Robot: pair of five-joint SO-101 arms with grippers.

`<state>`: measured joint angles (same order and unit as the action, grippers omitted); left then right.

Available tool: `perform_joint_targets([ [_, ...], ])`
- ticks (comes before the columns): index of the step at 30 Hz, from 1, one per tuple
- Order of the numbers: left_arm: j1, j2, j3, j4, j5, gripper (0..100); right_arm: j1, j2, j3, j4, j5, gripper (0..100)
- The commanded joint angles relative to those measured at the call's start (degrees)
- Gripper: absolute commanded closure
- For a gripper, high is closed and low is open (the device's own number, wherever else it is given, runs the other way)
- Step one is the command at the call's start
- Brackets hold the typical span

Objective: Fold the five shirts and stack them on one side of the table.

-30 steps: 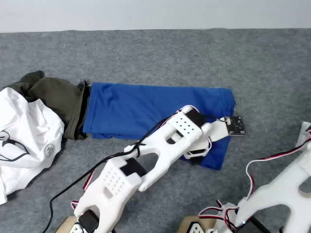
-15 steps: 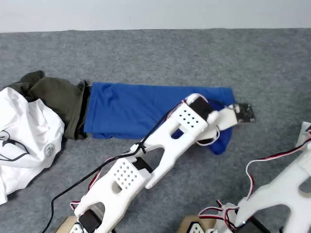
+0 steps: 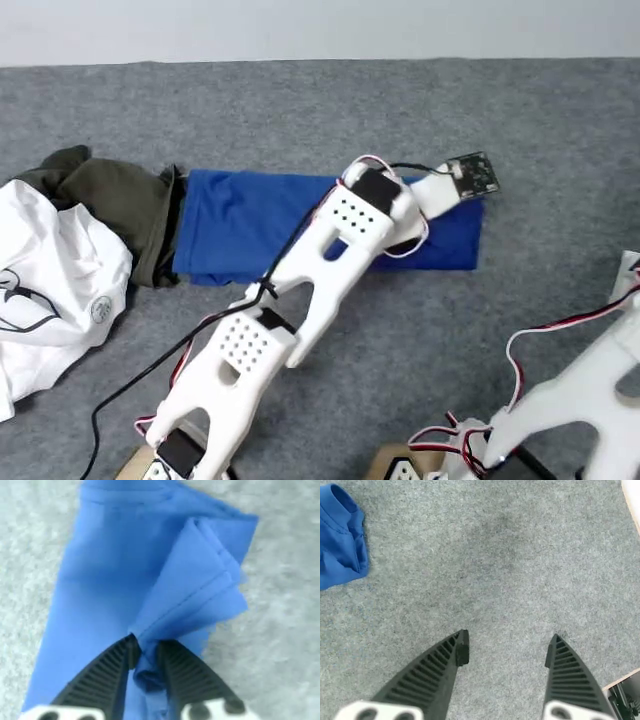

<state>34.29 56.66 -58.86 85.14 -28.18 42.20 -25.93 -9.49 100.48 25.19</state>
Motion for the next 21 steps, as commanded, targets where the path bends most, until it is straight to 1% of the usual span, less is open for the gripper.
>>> perform_joint_targets([
  [1, -1.85, 0.70, -2.07, -1.41, -0.35, 89, 0.48, -1.80, -2.81, 2.33, -0.53, 74.3],
  [4, -3.16, 1.85, -2.07, -1.41, -0.26, 83, 0.48, -1.80, -2.81, 2.42, -0.53, 74.3],
  [11, -5.45, 2.20, -2.15, -1.41, -0.53, 83, 0.48, -1.80, -2.81, 2.42, -0.53, 74.3],
  [17, -8.88, 2.55, -2.15, -3.87, -0.62, 83, 0.48, -1.80, -2.81, 2.42, -0.62, 74.3],
  [21, -9.93, 2.37, -2.15, -3.96, -0.62, 83, 0.48, -1.80, -2.73, 2.51, -0.70, 74.3],
])
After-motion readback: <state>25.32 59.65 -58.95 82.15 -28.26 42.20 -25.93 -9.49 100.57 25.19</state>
